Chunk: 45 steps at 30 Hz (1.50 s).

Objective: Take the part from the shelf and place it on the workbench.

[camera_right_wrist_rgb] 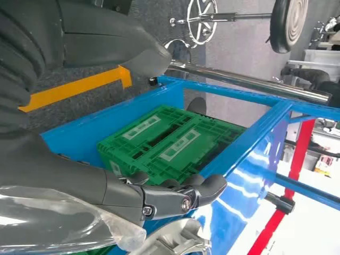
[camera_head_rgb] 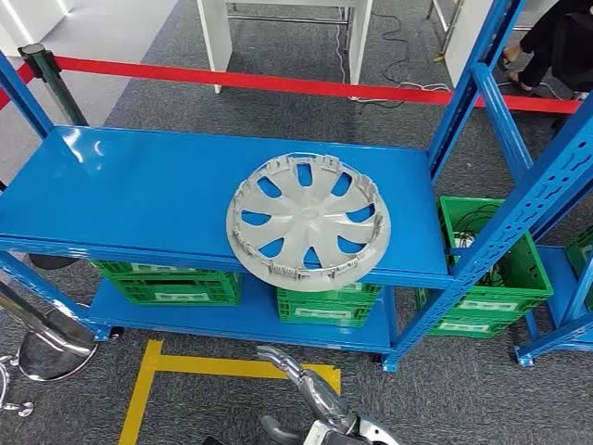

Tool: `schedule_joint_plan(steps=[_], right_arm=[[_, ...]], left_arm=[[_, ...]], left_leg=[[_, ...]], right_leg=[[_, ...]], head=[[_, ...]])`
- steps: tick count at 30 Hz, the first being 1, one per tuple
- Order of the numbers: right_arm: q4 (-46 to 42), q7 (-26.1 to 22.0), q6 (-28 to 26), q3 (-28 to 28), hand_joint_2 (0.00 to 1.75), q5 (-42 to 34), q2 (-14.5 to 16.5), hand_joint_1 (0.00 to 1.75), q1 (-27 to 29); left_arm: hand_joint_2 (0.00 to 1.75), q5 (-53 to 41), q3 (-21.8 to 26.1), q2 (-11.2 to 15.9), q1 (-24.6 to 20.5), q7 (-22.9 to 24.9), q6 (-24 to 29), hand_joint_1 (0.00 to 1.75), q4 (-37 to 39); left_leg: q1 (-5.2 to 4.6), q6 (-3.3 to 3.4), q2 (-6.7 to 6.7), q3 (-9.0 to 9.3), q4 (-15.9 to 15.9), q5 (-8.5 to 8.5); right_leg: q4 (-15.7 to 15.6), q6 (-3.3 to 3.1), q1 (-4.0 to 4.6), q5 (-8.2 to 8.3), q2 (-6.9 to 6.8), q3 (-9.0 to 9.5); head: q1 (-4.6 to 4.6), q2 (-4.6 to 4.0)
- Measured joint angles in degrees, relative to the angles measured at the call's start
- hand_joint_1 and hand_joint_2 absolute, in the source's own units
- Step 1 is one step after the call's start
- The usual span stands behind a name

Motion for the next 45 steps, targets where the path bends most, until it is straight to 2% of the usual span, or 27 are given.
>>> schedule_joint_plan(steps=[3, 5, 7, 9, 11, 12, 13, 20, 38, 40, 45], right_arm=[[-0.1, 0.4, -0.6, -0.1, 1.75, 0.8, 0.1, 0.00, -0.1], [0.1, 3.1, -5.3, -1.0, 1.75, 6.7, 1.7, 0.00, -0.8], [1.4, 7.0, -16.5, -2.8, 1.75, 21.7, 5.7, 0.00, -3.4], [3.4, 8.8, -27.4, -4.2, 1.75, 45.0, 9.7, 0.00, -6.8], [4.8, 9.3, -30.7, -5.1, 1.75, 68.6, 12.0, 0.00, -9.1], [5.4, 9.5, -30.5, -5.6, 1.75, 75.5, 12.8, 0.00, -9.4], [5.8, 9.6, -30.0, -6.2, 1.75, 78.8, 13.5, 0.00, -9.6], [6.5, 8.8, -29.6, -8.1, 1.75, 69.3, 15.5, 0.00, -9.9], [7.9, 6.3, -29.3, -9.2, 1.75, 66.1, 16.7, 0.00, -9.9], [9.5, 7.5, -29.2, -9.1, 1.75, 65.2, 16.7, 0.00, -10.3], [18.4, 14.1, -29.1, -6.7, 1.75, 62.6, 16.8, 0.00, -13.6]], left_arm=[[0.00, -0.3, 0.0, 0.0, 0.0, 0.3, -0.1, 0.00, 0.0], [0.00, -2.3, -0.7, 0.0, -0.2, 2.1, -1.0, 0.00, 0.0], [0.00, -4.7, -2.3, -0.1, -0.6, 4.7, -2.2, 0.00, 0.0], [0.00, -5.7, -3.6, -0.3, -1.0, 5.9, -2.8, 0.00, 0.0], [0.00, -5.8, -4.4, -0.5, -1.2, 6.2, -2.9, 0.00, 0.0], [0.00, -5.8, -4.8, -0.5, -1.3, 6.2, -2.9, 0.00, 0.0], [0.00, -5.8, -5.0, -0.5, -1.3, 6.2, -2.9, 0.00, 0.0], [0.00, -5.8, -6.1, -0.5, -1.3, 6.1, -3.0, 0.00, 0.0], [0.00, -5.5, -6.8, -0.5, -1.3, 6.1, -2.9, 0.00, 0.0], [0.00, -5.3, -6.8, -0.5, -1.3, 6.1, -2.9, 0.00, 0.0], [0.00, -4.8, -6.9, -0.5, -1.2, 6.1, -2.8, 0.00, 0.0]], left_leg=[[0.00, 0.00, 0.00, -0.01, 0.0, 0.00], [0.01, -0.03, 0.01, -0.05, 0.0, 0.02], [-0.01, -0.09, 0.05, -0.06, 0.0, 0.07], [-0.01, -0.15, 0.06, 0.04, 0.0, 0.11], [0.00, -0.17, -0.02, 0.13, 0.0, 0.12], [0.01, -0.18, -0.10, 0.11, 0.0, 0.13], [0.01, -0.20, -0.16, 0.05, 0.0, 0.15], [-0.01, -0.25, -0.23, -0.07, 0.0, 0.18], [-0.01, -0.25, -0.23, -0.06, 0.0, 0.18], [-0.01, -0.25, -0.22, -0.07, 0.0, 0.18], [-0.01, -0.25, -0.23, -0.06, 0.0, 0.19]], right_leg=[[0.0, 0.00, 0.00, 0.00, 0.00, 0.02], [0.1, 0.00, 0.01, 0.01, 0.04, 0.00], [0.2, 0.00, 0.00, 0.03, 0.16, -0.12], [0.2, 0.00, -0.01, 0.03, 0.17, -0.24], [0.2, -0.02, 0.00, 0.01, 0.02, -0.23], [0.3, -0.02, 0.01, 0.00, -0.08, -0.20], [0.3, -0.02, 0.01, 0.00, -0.14, -0.15], [0.3, -0.02, -0.01, 0.00, -0.15, -0.16], [0.3, -0.02, -0.01, 0.00, -0.15, -0.16], [0.3, -0.02, -0.01, 0.00, -0.15, -0.16], [0.3, -0.02, -0.01, 0.01, -0.15, -0.14]], head=[[0.01, 0.00], [0.03, 0.00], [0.00, 0.00], [-0.02, 0.00], [-0.02, 0.00], [-0.04, 0.01], [-0.09, 0.01], [-0.11, 0.00], [-0.11, 0.00], [-0.12, 0.00], [-0.11, 0.00]])
